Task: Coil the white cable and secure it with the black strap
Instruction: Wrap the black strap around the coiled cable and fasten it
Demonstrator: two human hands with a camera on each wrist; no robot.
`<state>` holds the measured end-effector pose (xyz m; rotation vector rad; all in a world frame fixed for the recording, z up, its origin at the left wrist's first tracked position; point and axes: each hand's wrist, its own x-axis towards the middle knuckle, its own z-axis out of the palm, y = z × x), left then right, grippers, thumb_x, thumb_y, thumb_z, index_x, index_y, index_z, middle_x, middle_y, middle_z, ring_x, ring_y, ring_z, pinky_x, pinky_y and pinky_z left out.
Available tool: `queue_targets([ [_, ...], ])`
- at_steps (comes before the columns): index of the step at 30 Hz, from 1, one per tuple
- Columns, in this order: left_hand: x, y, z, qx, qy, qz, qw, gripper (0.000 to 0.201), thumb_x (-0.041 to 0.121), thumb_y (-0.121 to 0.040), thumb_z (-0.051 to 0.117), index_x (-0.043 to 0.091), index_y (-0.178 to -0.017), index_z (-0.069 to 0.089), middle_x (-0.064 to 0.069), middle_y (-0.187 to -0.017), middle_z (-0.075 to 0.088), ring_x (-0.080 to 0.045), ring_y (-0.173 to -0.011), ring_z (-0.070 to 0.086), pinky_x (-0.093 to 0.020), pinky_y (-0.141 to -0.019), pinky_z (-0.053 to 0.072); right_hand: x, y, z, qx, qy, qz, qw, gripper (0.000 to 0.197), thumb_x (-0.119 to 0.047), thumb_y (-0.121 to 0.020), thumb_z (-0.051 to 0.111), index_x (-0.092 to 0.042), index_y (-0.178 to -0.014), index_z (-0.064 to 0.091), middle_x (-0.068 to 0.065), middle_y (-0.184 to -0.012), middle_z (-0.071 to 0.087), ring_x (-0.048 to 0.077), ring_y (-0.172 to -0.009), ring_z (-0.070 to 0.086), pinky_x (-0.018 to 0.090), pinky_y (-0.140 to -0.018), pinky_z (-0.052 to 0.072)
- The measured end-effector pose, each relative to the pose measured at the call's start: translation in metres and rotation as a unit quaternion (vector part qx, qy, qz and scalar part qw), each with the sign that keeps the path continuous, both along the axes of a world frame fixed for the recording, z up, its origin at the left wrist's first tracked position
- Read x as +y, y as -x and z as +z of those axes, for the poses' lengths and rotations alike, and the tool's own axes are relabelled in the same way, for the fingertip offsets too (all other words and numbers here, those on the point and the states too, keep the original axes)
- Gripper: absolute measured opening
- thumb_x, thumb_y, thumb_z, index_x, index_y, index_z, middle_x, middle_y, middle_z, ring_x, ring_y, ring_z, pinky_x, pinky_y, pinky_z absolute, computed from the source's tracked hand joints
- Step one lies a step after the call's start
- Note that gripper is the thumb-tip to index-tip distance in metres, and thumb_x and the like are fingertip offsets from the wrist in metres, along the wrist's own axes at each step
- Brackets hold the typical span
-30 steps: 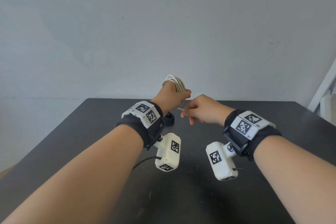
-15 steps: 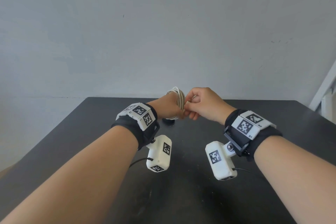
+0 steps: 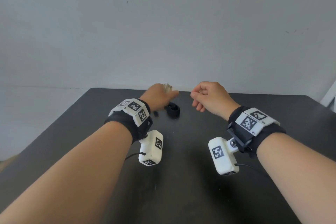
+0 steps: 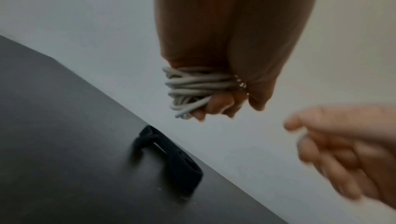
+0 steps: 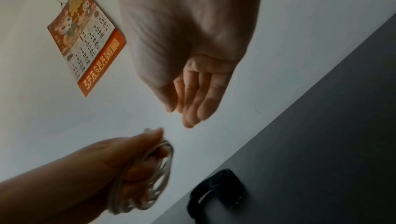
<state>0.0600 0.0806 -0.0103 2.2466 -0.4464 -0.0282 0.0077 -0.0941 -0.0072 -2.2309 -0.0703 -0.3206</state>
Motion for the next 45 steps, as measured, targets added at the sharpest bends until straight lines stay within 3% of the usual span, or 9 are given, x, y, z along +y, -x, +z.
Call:
queue_targets([
  [12, 0.019, -0.028, -0.026, 0.016, -0.019, 0.119, 0.993, 0.026, 0.019, -0.083, 0.052, 0.009, -0.059, 0.054, -0.001, -0.057, 0.059, -0.020, -0.056, 0.054, -0.032, -0.069, 0.049, 0.034, -0.038, -0.039, 0.093, 0.200, 0.076, 0.972, 0.033, -0.012, -0.092, 0.054, -0.016, -0.124, 0.061, 0.001, -0.124, 0.063, 0.018, -0.095, 0.065, 0.026, -0.078, 0.050],
  [15, 0.019, -0.031, -0.030, 0.016, -0.043, 0.133, 0.990, 0.022, 0.021, -0.082, 0.054, 0.010, -0.063, 0.047, -0.005, -0.064, 0.054, -0.025, -0.063, 0.054, -0.031, -0.061, 0.044, 0.036, -0.040, -0.043, 0.121, 0.185, 0.072, 0.973, 0.038, -0.012, -0.092, 0.053, -0.014, -0.130, 0.055, 0.001, -0.130, 0.057, 0.022, -0.083, 0.069, 0.025, -0.058, 0.054],
  [20, 0.018, -0.030, -0.033, 0.027, -0.047, 0.143, 0.988, 0.013, 0.017, -0.080, 0.055, 0.010, -0.069, 0.054, -0.003, -0.070, 0.059, -0.023, -0.071, 0.056, -0.031, -0.067, 0.047, 0.033, -0.040, -0.042, 0.138, 0.186, 0.058, 0.971, 0.036, -0.018, -0.090, 0.062, -0.011, -0.125, 0.058, 0.003, -0.108, 0.065, 0.012, -0.066, 0.059, 0.020, -0.062, 0.048],
  [23, 0.012, -0.026, -0.032, 0.048, -0.036, 0.125, 0.990, 0.012, 0.015, -0.077, 0.059, 0.006, -0.078, 0.067, -0.004, -0.079, 0.072, -0.023, -0.075, 0.063, -0.039, -0.081, 0.055, 0.028, -0.037, -0.041, 0.138, 0.226, 0.029, 0.964, 0.040, -0.024, -0.083, 0.071, -0.013, -0.120, 0.062, 0.003, -0.114, 0.064, 0.019, -0.093, 0.061, 0.026, -0.081, 0.043],
  [26, 0.001, -0.023, -0.030, 0.040, -0.040, 0.112, 0.992, 0.025, 0.017, -0.072, 0.072, 0.002, -0.091, 0.067, -0.012, -0.089, 0.070, -0.028, -0.076, 0.063, -0.041, -0.082, 0.056, 0.019, -0.031, -0.039, 0.127, 0.204, 0.007, 0.971, 0.028, -0.023, -0.082, 0.072, -0.012, -0.108, 0.070, 0.001, -0.096, 0.067, 0.017, -0.085, 0.059, 0.024, -0.069, 0.041],
  [28, -0.007, -0.021, -0.030, 0.035, -0.034, 0.099, 0.994, 0.029, 0.017, -0.072, 0.075, 0.000, -0.093, 0.066, -0.011, -0.080, 0.066, -0.026, -0.071, 0.060, -0.037, -0.077, 0.056, 0.012, -0.026, -0.039, 0.111, 0.173, 0.004, 0.979, 0.017, -0.020, -0.085, 0.069, -0.013, -0.100, 0.071, -0.004, -0.078, 0.062, 0.013, -0.071, 0.055, 0.023, -0.057, 0.036],
  [32, -0.019, -0.015, -0.030, 0.060, 0.009, 0.044, 0.997, 0.019, 0.019, -0.079, 0.070, 0.002, -0.088, 0.068, -0.002, -0.056, 0.056, -0.012, -0.047, 0.050, -0.022, -0.051, 0.044, -0.001, -0.019, -0.043, 0.074, 0.064, 0.006, 0.995, 0.024, -0.012, -0.083, 0.070, -0.015, -0.107, 0.068, 0.001, -0.098, 0.070, 0.018, -0.092, 0.063, 0.030, -0.080, 0.048],
  [37, -0.024, -0.008, -0.028, 0.127, 0.081, 0.032, 0.988, 0.025, 0.031, -0.086, 0.065, 0.010, -0.073, 0.062, -0.001, -0.052, 0.055, -0.005, -0.033, 0.045, -0.013, -0.037, 0.036, -0.008, -0.014, -0.046, 0.039, -0.011, 0.027, 0.999, 0.008, -0.017, -0.089, 0.063, -0.021, -0.091, 0.070, -0.006, -0.083, 0.070, 0.002, -0.071, 0.060, 0.021, -0.071, 0.044],
  [45, -0.030, -0.008, -0.041, 0.202, 0.273, 0.020, 0.940, 0.014, 0.019, -0.080, 0.074, 0.007, -0.084, 0.066, -0.014, -0.076, 0.059, -0.012, -0.051, 0.050, -0.031, -0.066, 0.049, -0.016, -0.012, -0.049, 0.017, -0.057, 0.039, 0.997, 0.003, -0.023, -0.084, 0.071, -0.022, -0.083, 0.074, -0.011, -0.067, 0.068, 0.000, -0.064, 0.061, 0.016, -0.067, 0.044],
])
